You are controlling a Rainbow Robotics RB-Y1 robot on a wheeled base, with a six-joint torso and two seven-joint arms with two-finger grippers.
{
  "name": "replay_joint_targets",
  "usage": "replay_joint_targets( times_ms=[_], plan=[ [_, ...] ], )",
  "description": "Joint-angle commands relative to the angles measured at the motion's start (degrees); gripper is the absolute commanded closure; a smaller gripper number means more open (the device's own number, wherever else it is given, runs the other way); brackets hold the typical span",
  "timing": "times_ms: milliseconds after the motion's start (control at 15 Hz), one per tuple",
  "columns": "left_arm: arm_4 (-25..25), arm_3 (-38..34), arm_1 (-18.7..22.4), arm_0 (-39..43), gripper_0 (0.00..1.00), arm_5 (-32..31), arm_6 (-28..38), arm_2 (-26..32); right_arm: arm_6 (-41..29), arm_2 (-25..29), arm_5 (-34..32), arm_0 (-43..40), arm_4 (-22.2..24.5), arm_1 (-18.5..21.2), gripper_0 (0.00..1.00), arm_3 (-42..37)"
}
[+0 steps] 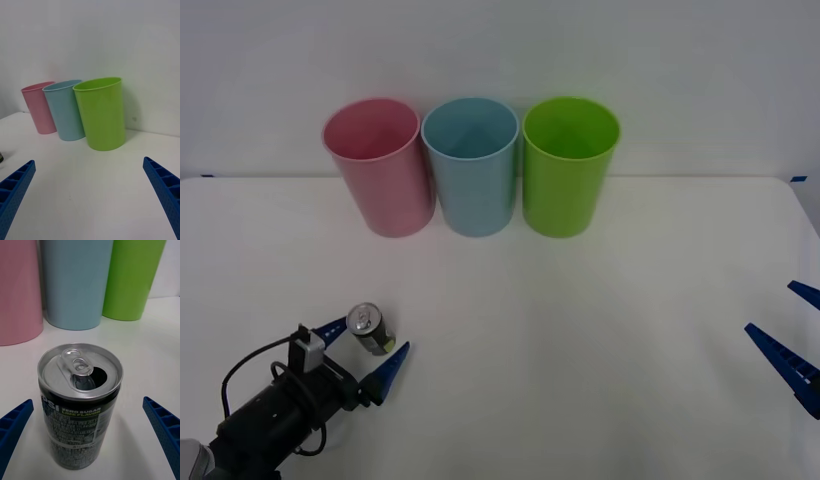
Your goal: Grasp the object on the table and drop it into the matching bin: aluminum can to the light blue bin, PET bottle to the pink bin.
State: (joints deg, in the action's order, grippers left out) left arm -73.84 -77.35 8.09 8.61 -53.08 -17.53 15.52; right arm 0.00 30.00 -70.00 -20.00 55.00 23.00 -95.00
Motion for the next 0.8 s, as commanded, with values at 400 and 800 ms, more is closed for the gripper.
replay_joint_targets(
  times_ms=[400, 800],
  plan=[
    [-2.4, 0.0, -2.7, -0.7, 0.0, 0.6, -0.5, 1.0, 0.0, 0.0, 0.0, 0.0, 0.0, 0.0, 0.0, 0.0],
    [-2.3, 0.0, -2.7, -0.8, 1.0, 0.9, -1.1, 1.1, 0.0, 0.0, 0.0, 0.0, 0.0, 0.0, 0.0, 0.0]
  ],
)
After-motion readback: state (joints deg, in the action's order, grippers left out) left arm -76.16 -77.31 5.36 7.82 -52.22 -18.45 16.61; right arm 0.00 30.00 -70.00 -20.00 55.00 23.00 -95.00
